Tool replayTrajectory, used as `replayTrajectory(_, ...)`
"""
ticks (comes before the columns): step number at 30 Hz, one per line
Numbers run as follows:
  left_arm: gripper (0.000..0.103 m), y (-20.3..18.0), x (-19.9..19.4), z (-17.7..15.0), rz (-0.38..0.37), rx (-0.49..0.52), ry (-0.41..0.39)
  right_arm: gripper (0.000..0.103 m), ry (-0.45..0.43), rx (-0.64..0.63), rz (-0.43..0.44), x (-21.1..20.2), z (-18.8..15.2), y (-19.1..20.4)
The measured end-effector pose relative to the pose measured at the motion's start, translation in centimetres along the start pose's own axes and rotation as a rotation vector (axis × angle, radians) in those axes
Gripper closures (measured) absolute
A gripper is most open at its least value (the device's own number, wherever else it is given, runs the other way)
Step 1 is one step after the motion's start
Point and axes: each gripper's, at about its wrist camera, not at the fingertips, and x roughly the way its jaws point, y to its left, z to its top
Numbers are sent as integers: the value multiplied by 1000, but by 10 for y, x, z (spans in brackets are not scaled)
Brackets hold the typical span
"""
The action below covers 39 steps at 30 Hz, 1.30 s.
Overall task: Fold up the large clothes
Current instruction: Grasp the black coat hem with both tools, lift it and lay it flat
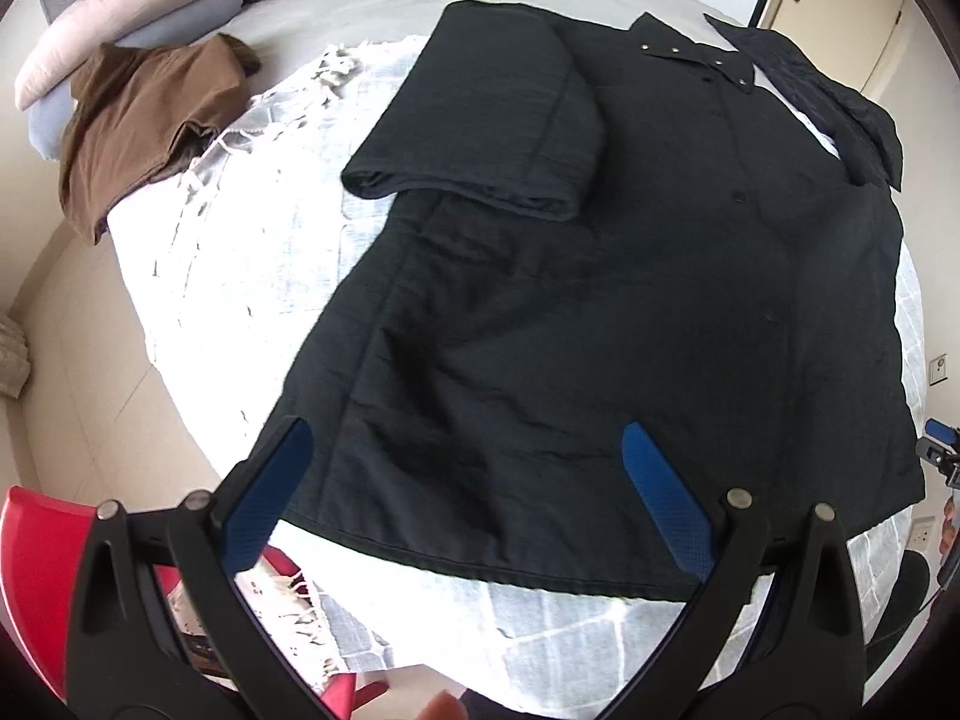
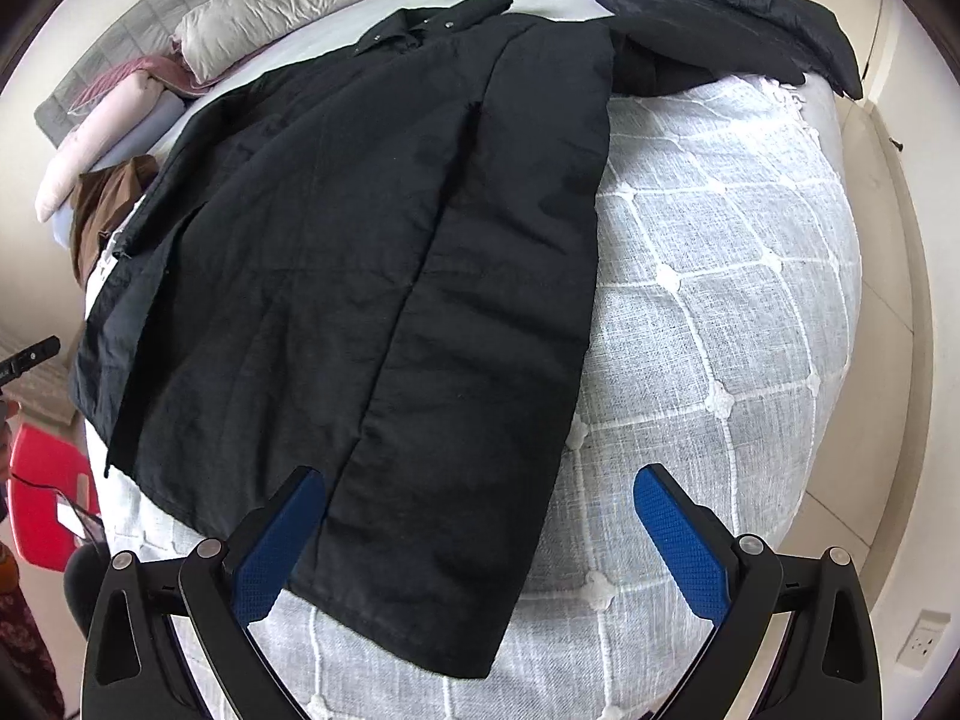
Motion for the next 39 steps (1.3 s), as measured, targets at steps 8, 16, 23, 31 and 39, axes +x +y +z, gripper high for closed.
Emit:
replayTrajectory(8, 8, 68, 66, 15, -148, -38, 17, 0, 56, -1, 137, 44, 15, 3)
replayTrajectory(16, 34, 79, 89, -3, -312, -149, 27, 0, 2, -38, 76, 51, 9, 8)
replayTrajectory(23, 84, 78, 80, -31, -474, -338, 67, 51, -26, -41, 181, 39, -8, 25)
replayTrajectory(31, 89, 47, 13, -34, -574, -382, 42, 92, -194, 46, 351, -51, -3, -5)
replayTrajectory(39, 89, -30, -89, -82, -662, -108, 49, 92, -363, 96, 197, -161, 6, -68)
